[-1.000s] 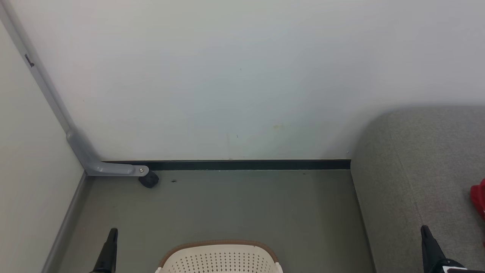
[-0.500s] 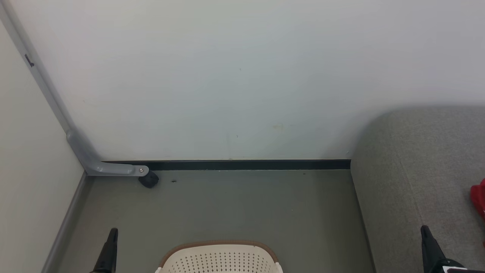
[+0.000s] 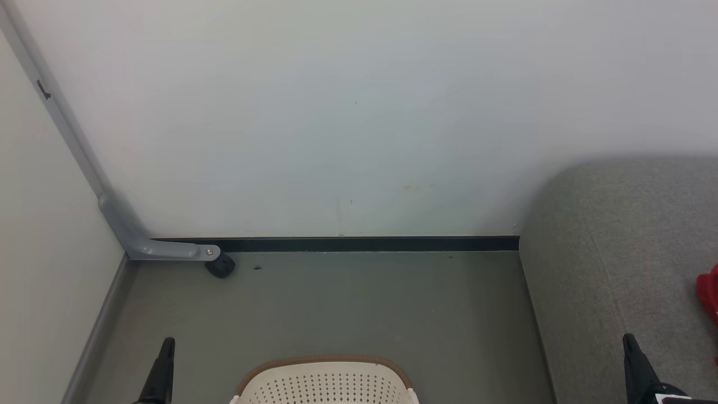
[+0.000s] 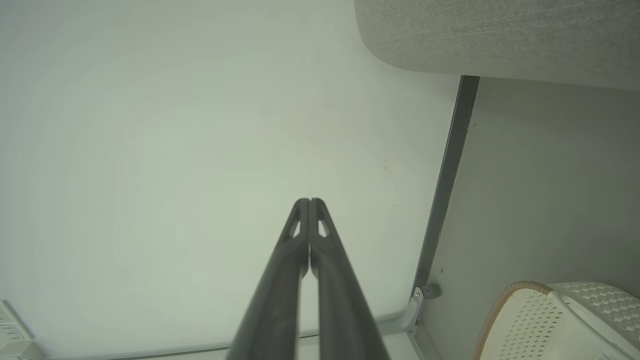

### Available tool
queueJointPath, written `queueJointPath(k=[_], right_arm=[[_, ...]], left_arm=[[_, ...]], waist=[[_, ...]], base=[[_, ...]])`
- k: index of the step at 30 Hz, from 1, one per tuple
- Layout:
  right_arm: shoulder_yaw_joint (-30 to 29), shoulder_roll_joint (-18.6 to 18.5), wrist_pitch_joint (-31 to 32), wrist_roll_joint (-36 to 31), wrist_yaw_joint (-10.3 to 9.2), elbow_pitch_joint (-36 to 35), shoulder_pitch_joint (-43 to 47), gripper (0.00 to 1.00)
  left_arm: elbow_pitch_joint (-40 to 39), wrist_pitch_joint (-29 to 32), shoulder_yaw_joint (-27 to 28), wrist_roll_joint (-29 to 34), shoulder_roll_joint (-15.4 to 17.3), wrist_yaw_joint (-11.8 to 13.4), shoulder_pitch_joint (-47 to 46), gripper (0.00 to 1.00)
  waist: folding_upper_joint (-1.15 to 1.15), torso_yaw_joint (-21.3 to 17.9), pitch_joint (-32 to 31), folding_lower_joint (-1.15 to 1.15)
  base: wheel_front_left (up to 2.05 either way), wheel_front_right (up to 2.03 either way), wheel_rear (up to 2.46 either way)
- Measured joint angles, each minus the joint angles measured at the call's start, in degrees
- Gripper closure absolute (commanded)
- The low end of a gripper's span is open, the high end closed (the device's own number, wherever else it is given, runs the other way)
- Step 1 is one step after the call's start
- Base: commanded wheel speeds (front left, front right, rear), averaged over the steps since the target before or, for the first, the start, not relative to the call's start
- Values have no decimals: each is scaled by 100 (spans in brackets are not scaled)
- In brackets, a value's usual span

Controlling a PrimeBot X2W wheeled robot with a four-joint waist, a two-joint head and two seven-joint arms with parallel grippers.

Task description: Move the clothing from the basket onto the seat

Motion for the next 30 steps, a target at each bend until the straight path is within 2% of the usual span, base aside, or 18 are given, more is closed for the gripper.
queueJointPath(k=[30], right_arm=[[0,0,0,0,0,0,0,100]], left_arm=[[0,0,0,-1,-3,0,0,100]], waist=[[0,0,0,0]], base=[[0,0,0]])
